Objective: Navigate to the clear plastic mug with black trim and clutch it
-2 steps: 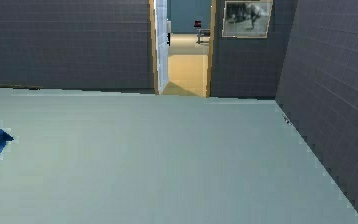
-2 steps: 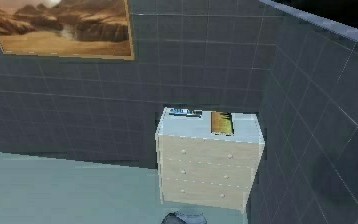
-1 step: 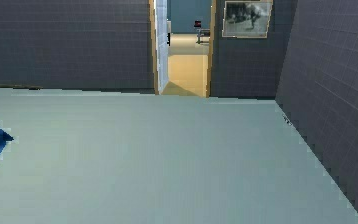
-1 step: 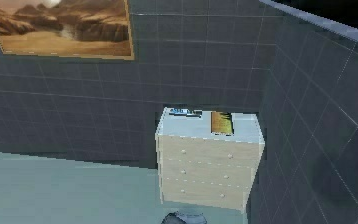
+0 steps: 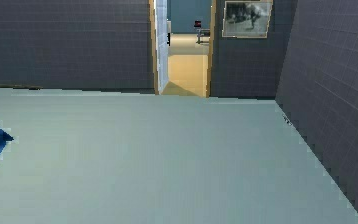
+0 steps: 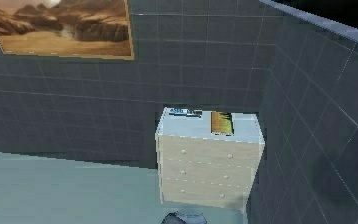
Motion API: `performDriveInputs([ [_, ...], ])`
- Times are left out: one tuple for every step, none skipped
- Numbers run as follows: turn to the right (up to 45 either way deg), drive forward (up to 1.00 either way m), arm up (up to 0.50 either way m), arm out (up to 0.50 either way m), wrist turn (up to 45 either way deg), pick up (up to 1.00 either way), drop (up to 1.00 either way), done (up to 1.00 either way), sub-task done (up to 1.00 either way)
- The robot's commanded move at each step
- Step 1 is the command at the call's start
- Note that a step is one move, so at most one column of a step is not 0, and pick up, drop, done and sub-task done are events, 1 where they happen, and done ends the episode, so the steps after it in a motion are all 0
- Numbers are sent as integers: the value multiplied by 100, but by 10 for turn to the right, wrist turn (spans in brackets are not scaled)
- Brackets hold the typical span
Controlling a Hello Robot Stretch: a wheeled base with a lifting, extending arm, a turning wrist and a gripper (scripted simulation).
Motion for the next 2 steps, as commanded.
performDriveInputs([
  [0,0,0,0,450,0,0,0,0],
  [0,0,0,0,450,0,0,0,0],
])
